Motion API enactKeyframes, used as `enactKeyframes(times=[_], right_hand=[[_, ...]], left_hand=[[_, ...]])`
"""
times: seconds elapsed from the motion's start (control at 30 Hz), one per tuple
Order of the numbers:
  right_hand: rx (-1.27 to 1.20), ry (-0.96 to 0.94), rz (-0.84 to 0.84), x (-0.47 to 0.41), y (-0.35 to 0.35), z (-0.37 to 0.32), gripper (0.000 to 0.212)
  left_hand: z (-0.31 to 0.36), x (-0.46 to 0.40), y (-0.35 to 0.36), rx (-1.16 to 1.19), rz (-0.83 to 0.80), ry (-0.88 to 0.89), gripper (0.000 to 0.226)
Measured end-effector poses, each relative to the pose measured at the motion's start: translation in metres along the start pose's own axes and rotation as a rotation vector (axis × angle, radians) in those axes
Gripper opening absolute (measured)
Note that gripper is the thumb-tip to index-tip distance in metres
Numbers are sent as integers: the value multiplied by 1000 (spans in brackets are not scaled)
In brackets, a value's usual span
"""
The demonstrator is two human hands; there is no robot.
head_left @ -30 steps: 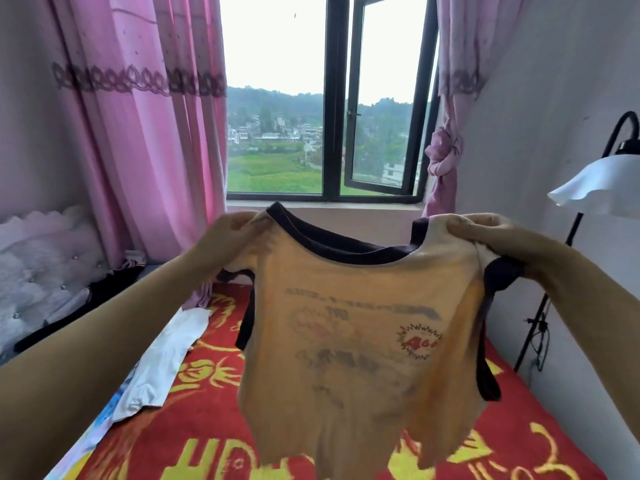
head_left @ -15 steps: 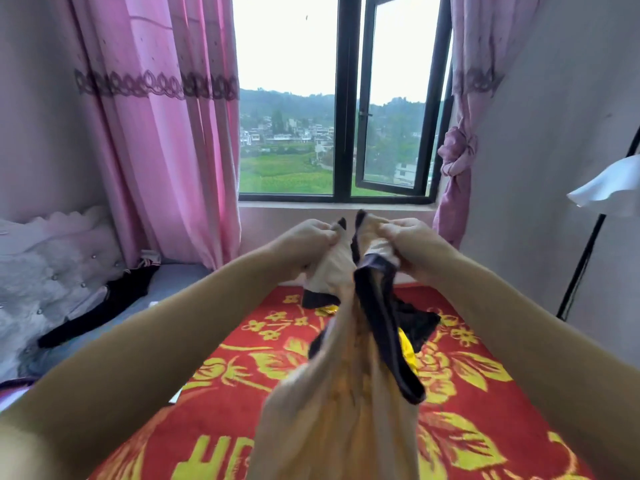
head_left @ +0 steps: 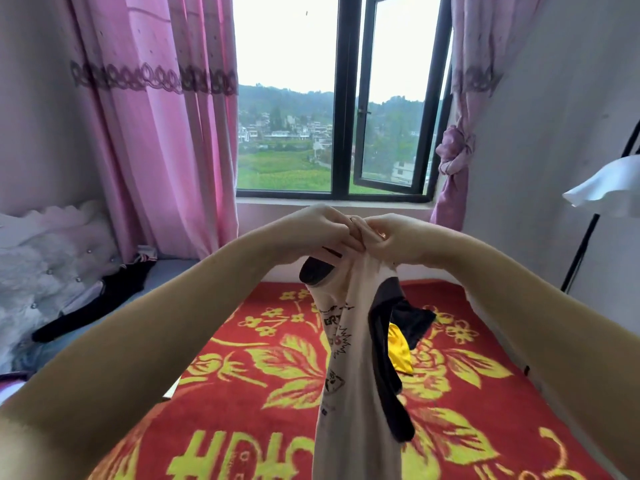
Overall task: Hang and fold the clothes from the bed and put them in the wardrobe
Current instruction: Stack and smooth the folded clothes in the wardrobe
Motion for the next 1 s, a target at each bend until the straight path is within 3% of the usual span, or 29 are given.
enactKeyframes(times=[0.03,0.1,0.13,0.17,0.23,0.27,0.37,0.5,0.57,0.7,0.87,0.93,1.0], right_hand=[[-53,14,14,1,-3,4,19],[-193,29,29,3,-10,9,26],[-259,12,23,5,-13,7,27],[-331,-22,6,6,-14,2,29],[-444,-93,-4,8,-21,-5,39],[-450,-112,20,9,-27,-6,43],[-455,-134,135,17,-48,6,36],[-248,-84,-67,29,-18,34,14],[-233,-28,-90,31,-5,51,7],[-380,-39,16,34,-13,62,29],[-651,-118,26,30,-17,47,27],[-644,-117,9,25,-20,43,20],[-623,-92,-9,15,-16,49,28]], left_hand=[[3,3,-8,-175,114,84,21],[6,10,-13,-500,329,223,50],[2,9,-12,-598,362,237,64],[-4,6,-10,-627,334,209,63],[-20,2,-9,-424,142,92,24],[-24,0,-10,-321,75,56,20],[-12,3,-24,-183,88,113,26],[2,-4,-29,-307,44,99,15],[-3,-8,-32,-471,-9,19,25],[-11,-4,-31,-694,-148,-63,25],[11,5,-53,-639,-59,38,31],[10,11,-61,-599,-49,17,45],[-2,8,-64,-564,-73,-29,49]])
Point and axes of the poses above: each hand's wrist, its own x-axis away from the middle knuckle, its own y-axis out of the palm, z = x × y, the point moved 9 cm from there along -x, towards the middle knuckle, and after that the axes turned 3 degrees about -y, right-handed, at the moved point
